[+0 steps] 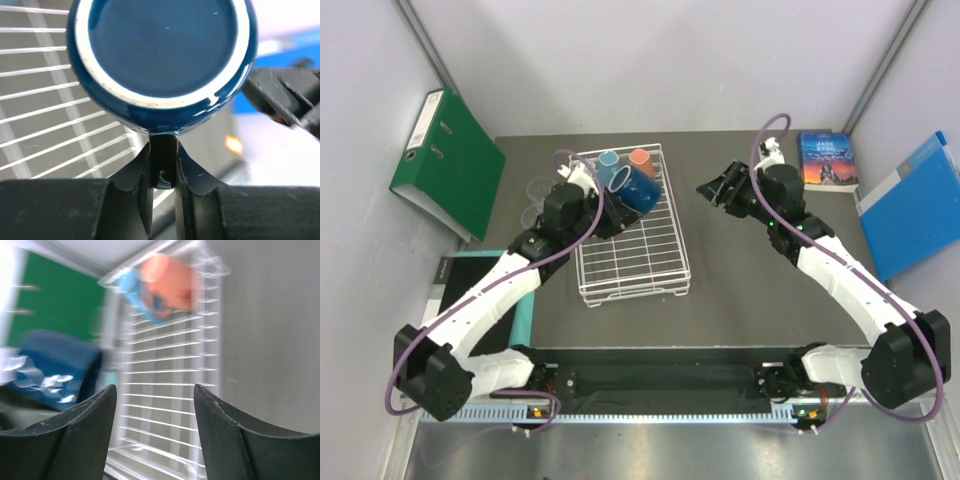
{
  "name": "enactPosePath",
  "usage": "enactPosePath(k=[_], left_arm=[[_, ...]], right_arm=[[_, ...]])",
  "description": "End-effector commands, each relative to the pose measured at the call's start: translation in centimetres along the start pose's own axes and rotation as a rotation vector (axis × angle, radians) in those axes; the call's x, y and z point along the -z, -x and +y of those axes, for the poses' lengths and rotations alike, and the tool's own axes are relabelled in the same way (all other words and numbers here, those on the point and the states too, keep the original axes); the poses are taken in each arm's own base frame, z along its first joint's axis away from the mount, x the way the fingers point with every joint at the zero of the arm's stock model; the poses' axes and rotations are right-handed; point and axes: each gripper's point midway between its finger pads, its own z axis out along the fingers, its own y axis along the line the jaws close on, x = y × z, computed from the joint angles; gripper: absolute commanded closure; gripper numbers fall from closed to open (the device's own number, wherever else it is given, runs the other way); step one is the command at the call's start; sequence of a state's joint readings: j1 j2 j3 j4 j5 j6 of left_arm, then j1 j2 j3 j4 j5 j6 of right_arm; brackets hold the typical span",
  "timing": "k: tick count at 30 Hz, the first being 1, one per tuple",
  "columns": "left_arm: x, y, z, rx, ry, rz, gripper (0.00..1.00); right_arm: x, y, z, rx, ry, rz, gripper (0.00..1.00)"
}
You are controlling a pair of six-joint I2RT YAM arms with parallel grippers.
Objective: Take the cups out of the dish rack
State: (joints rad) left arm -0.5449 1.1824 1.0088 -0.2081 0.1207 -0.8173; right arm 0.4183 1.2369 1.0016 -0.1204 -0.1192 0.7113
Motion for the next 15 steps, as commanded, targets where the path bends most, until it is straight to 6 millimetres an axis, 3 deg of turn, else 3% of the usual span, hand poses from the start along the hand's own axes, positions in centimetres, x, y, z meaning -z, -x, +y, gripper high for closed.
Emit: enactPosePath(k=[1,2,8,15], left_arm=[[3.2,3.3,-8.9,0.07,-0.515,-0.098,1.0],[2.9,2.7,-8.4,0.099,-0.52,-0.081,1.0],[3.0,2.7,-8.7,0.105,-0.587,-0.107,1.0],[2.5,1.9,-9.8,0.106,-0.645,-0.04,1.0]], right_arm=[[3.3,1.7,9.2,-0.127,0.51,-0.021,0.38],[4.5,2.4,10.9,-0.115,0.619,-0.05,0.39],[6.5,2.6,12.8,-0.159,0.736,-0.051,0.41],[6.2,2.5,14.5,-0.148,0.763,-0.012,0.41]])
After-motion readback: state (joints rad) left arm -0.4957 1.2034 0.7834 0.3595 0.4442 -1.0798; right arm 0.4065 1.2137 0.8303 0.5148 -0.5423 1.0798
